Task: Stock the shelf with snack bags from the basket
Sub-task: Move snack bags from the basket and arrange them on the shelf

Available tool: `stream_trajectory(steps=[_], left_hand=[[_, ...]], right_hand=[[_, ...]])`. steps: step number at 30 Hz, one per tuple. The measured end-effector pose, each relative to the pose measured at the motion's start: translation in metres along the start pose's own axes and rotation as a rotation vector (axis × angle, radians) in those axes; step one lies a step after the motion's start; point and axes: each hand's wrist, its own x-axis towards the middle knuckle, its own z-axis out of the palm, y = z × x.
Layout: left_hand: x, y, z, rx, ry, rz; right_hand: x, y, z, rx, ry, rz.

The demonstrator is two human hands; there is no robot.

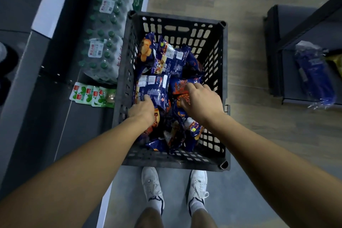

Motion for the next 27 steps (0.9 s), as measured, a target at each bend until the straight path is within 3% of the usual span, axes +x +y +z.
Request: stream_trajectory(steps=[8,18,23,27], left_hand=[[-0.025,-0.007,-0.075,0.036,0.206,0.138],[-0.033,-0.015,-0.041,0.047,0.238,0.214],[-0.041,-0.016,-0.038,0.051,0.254,0.256],[-0.059,-0.011,-0.069,0.046,0.273,0.282]], right_hand=[[-0.015,-0.017,0.011,0.055,-0.084,0.051],[-0.033,-0.032,0.079,-0.056,-0.282,0.186],[-0.041,-0.033,0.061,0.113,-0.200,0.144],[-0.044,-0.031,0.008,0.256,-0.059,0.093]])
